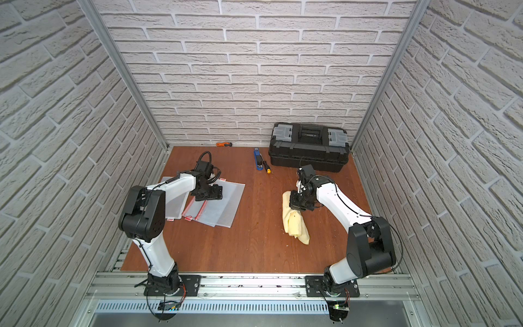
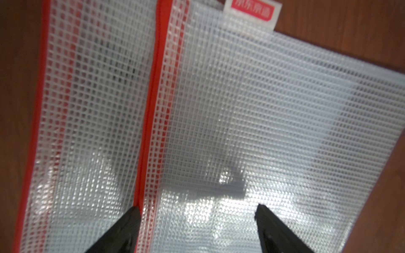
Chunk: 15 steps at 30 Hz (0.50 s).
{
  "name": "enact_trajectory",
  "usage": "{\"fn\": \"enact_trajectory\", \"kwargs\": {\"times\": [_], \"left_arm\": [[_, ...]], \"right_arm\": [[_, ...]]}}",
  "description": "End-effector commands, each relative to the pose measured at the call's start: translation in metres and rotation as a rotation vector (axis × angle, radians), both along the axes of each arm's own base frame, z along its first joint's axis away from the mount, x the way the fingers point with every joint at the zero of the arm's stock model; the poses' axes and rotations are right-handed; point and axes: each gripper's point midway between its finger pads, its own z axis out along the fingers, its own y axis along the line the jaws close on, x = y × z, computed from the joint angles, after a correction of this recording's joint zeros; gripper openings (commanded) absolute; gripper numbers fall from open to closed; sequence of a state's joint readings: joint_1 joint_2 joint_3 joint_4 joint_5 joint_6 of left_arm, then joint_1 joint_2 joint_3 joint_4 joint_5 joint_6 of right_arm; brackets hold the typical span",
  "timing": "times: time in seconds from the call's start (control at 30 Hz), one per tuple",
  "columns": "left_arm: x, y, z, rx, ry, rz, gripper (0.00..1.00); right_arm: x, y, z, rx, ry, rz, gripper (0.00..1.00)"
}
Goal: Wipe the document bag
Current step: Pick up the document bag.
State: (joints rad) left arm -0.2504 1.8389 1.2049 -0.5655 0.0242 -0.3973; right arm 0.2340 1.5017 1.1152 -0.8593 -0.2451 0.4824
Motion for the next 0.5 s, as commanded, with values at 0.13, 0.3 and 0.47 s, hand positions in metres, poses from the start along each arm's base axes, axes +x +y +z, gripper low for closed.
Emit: {"fn": "enact_trajectory", "kwargs": {"times": [0.13,0.3,0.47], "left_arm": [[0.005,0.01,0.003,0.055,-0.006,-0.017,0.81],[0.005,0.018,-0.013,0.083,0.024,-0.003,0.8],[0.004,0.02,-0.032,0.069,0.065,0.004,0.73]], "right_arm": [[0.001,0.007,0.002,0.011,-0.008,0.023,0.02],[-0.001,0.005,0.003,0.006,-0.008,0.025,0.02],[-0.002,0.004,0.003,-0.001,-0.007,0.027,0.02]]}}
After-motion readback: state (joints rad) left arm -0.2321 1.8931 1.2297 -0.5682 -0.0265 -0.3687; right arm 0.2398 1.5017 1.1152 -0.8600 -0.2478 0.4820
